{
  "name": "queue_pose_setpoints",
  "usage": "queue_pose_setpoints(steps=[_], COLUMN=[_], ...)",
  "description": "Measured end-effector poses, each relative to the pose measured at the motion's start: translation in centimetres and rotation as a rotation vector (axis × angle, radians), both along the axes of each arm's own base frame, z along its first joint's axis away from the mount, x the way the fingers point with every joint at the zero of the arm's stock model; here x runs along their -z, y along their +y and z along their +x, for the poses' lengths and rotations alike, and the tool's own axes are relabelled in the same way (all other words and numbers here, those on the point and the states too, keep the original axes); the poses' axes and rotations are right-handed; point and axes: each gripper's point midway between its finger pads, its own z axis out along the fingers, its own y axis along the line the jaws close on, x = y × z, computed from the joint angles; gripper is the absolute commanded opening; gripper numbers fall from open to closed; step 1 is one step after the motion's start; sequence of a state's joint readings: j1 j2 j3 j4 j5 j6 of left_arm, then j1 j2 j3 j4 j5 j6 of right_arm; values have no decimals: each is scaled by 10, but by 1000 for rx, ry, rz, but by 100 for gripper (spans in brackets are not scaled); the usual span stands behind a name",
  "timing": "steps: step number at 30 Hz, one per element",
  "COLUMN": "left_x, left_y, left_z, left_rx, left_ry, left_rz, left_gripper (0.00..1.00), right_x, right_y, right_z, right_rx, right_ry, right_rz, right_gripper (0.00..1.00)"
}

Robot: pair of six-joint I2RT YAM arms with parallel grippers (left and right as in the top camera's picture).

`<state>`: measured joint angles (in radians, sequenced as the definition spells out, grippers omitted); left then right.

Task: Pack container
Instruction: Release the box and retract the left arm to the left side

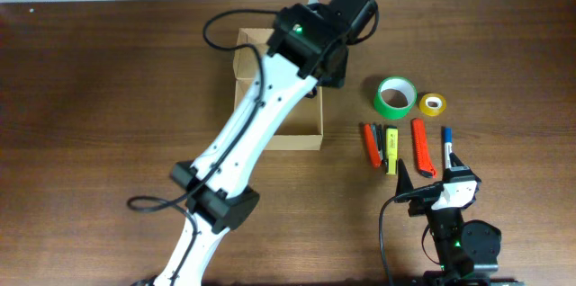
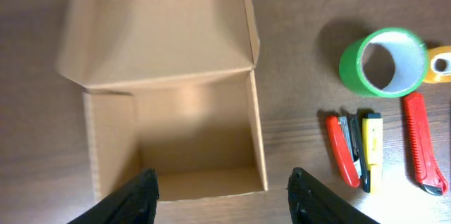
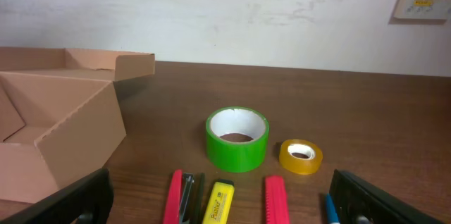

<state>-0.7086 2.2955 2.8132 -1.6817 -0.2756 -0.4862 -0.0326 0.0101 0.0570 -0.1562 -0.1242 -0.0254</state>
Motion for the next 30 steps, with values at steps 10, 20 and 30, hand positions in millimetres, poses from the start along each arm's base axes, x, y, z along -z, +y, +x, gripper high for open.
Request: queue_pose_setpoints(steps=[10,20,30], left_x=[-115,-179,-75], left_y=[61,228,351], left_z=[-26,-59,-85], left_rx=[25,-265,-564], left_ry=[-272,-402,-56], left_rz=[0,104,219], left_gripper=[58,58,61], right_x=[0,0,0], right_y=[0,0,0], right_z=[0,0,0], right_rx=[0,0,5], right_ry=[0,0,4], right_rz=[0,0,45], right_gripper=[99,99,99])
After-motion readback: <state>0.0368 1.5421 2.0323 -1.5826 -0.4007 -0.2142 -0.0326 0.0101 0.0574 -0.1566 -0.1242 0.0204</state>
